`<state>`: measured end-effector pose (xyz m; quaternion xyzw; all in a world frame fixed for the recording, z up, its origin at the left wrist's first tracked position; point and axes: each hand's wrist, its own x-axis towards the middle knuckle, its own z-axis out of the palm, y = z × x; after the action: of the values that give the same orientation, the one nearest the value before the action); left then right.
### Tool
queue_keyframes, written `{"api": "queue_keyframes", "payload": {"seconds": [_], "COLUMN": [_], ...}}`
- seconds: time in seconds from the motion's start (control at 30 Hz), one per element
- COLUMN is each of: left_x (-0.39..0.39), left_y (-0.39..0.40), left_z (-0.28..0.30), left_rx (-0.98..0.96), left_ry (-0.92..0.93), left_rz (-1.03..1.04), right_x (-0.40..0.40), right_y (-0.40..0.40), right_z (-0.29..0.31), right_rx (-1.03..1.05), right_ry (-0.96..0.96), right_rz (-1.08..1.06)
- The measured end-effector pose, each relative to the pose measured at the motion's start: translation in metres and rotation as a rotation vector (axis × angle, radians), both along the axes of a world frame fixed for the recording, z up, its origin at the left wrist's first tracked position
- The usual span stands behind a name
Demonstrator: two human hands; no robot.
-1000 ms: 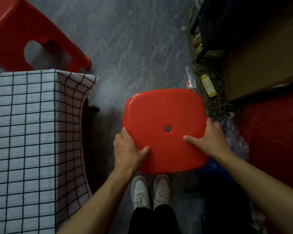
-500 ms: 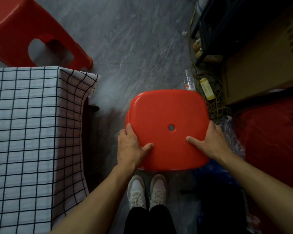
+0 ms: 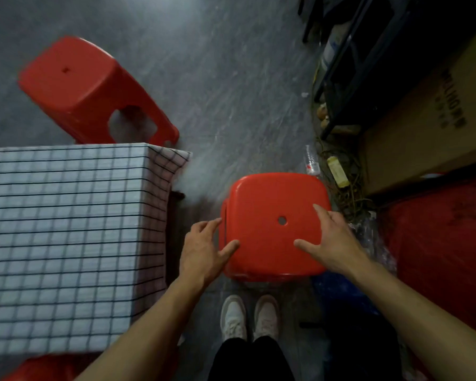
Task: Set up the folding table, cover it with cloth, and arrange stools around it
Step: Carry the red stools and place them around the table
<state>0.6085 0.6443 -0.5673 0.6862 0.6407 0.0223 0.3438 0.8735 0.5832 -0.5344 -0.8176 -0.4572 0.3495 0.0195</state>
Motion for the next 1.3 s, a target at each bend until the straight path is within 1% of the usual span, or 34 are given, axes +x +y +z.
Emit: {"api": "queue_keyframes", "payload": {"seconds": [0.1,0.23,0.4,0.53,0.67,0.83,0.97,1.1,1.3], "left_x": [-0.019,-0.045,-0.068,-0.077,-0.080,-0.086,-0.101,-0.121,-0.163], "left_y": [0.001,0.003,-0.007,-0.017,-0.028,-0.060,-0.107,-0.165,-0.260], "left_z": [0.057,0.135,0.215,0.256,0.277,0.286,0.300,0.312,0.320], "left_rx": [0.047,0.041,0.085,0.095,0.121,0.163,0.195,0.230,0.173], "left_ry": [0.032,0.129,0.088,0.045,0.010,-0.055,-0.069,-0.058,-0.021], "left_rz": [-0.032,0.046,0.063,0.052,0.067,0.099,0.142,0.168,0.213], "right_x": [-0.021,-0.055,-0.091,-0.109,-0.115,-0.117,-0.126,-0.142,-0.189], "right_y": [-0.003,-0.008,-0.018,-0.028,-0.036,-0.062,-0.100,-0.145,-0.200], "right_z": [0.053,0.125,0.203,0.249,0.285,0.316,0.332,0.335,0.340], "right_rx": [0.022,0.033,0.111,0.137,0.209,0.227,0.276,0.311,0.300], "right_ry": [-0.004,-0.048,-0.043,-0.056,-0.082,-0.094,-0.064,-0.053,-0.007], "right_rz": [0.085,0.133,0.170,0.225,0.250,0.229,0.219,0.263,0.375]}}
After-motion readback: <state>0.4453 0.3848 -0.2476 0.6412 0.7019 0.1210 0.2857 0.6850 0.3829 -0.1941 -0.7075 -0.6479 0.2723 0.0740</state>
